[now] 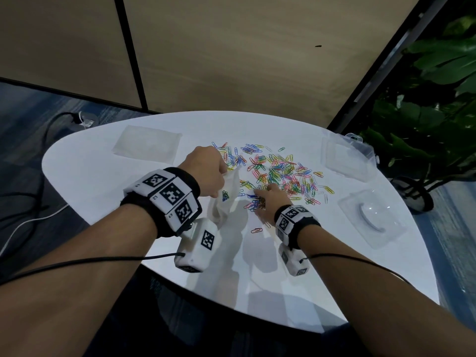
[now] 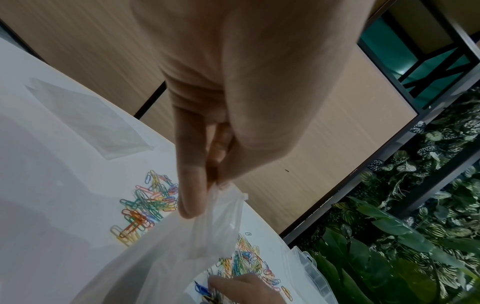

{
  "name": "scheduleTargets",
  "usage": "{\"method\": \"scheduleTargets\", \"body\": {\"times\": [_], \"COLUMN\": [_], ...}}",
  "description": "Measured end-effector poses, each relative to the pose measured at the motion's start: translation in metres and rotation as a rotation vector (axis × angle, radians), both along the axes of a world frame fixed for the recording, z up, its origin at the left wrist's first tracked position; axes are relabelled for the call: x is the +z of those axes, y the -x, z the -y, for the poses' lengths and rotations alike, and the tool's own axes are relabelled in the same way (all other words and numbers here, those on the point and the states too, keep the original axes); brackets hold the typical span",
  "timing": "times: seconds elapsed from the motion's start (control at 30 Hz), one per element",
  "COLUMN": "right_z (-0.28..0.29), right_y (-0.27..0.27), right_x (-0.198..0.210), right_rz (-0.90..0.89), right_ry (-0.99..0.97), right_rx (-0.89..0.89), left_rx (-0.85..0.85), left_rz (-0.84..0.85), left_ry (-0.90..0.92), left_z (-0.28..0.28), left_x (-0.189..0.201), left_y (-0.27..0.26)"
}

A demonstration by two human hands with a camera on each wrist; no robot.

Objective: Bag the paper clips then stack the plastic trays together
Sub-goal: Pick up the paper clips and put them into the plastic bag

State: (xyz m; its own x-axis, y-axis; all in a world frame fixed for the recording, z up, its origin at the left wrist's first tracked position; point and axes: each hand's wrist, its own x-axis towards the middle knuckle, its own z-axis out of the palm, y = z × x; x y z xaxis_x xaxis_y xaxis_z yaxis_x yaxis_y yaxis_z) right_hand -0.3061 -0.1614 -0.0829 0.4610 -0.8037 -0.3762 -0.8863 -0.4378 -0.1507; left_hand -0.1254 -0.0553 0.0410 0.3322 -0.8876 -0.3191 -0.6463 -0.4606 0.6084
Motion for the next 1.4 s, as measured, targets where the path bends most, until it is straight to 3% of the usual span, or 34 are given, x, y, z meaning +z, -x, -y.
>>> {"method": "scheduleTargets", "body": {"times": [0.27,0.5,0.63,0.8,0.87,0.93,1.03,1.13,1.23,1.4], "right_z": [0.001,0.018,0.036,0.036,0.024,0.012,-0.012,-0.034,-0.048,-0.053], "right_y": [-0.010,0.009,0.025,0.017,0.008,0.000,-0.014,-0.025,-0.031,-0.038], "right_x": [-0.003,0.007,0.010,0.057,0.085,0.103,0.112,0.106,0.096,0.095], "right_rz": [-0.039,0.029,0.331,1.034,1.218,1.294,1.277,1.203,1.026,0.599], "right_ry": [0.136,0.055,-0.176,-0.598,-0.721,-0.822,-0.918,-0.885,-0.715,-0.254], "right_rx": [0.081,-0.171,-0.482,-0.843,-0.852,-0.783,-0.700,-0.661,-0.570,-0.278], "left_rx": [0.001,0.003,-0.003,-0.017,-0.020,-0.023,-0.031,-0.049,-0.054,-0.098], "left_rz": [-0.013,-0.011,-0.011,-0.005,0.003,0.014,0.015,0.015,-0.004,-0.030], "left_ry": [-0.001,0.005,-0.003,-0.002,-0.003,-0.001,0.002,0.010,0.027,0.023], "left_z": [0.002,0.001,0.002,0.003,0.003,0.002,0.001,0.000,-0.001,0.001], "left_x": [-0.003,-0.001,0.000,0.000,0.000,0.000,0.001,0.004,0.004,-0.001], "left_y": [0.002,0.002,0.001,0.003,0.004,0.005,0.006,0.009,0.013,0.017]}}
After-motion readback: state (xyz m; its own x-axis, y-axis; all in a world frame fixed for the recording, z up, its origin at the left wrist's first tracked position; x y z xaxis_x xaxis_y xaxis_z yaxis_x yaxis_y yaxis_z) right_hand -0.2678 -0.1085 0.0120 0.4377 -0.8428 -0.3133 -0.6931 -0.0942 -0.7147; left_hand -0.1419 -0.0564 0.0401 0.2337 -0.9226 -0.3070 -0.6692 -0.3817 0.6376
